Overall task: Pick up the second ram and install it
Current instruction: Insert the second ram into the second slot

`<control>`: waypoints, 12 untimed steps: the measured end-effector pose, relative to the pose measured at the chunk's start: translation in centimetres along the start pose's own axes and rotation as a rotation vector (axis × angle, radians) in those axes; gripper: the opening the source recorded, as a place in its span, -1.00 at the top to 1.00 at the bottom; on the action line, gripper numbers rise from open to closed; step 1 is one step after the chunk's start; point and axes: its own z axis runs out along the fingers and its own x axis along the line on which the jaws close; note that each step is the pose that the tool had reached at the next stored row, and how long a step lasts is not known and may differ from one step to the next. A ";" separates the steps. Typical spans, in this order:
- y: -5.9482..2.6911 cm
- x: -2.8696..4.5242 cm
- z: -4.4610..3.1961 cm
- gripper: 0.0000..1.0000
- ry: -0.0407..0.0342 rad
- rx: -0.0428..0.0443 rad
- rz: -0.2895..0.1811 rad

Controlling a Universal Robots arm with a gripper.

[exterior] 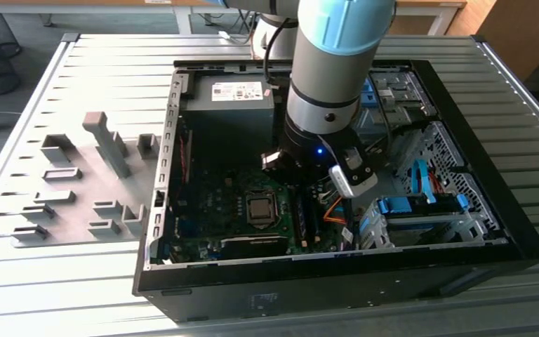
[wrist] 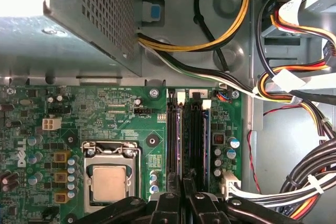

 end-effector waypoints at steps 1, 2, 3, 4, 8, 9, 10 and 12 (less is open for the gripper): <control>-0.01 -0.01 -0.02 0.73 0.0007 -0.0004 0.000; -0.03 0.00 -0.06 0.73 0.0013 -0.0011 0.000; -0.04 0.00 -0.10 0.73 0.0019 -0.0018 0.000; -0.05 0.00 -0.11 0.73 0.0023 -0.0024 0.000; -0.09 -0.10 -0.10 0.73 0.0035 -0.0026 0.006; -0.10 -0.15 -0.07 0.73 0.0035 -0.0028 0.009; -0.09 -0.20 -0.01 0.73 0.0035 -0.0029 0.011; -0.09 -0.21 0.09 0.73 0.0036 -0.0028 0.015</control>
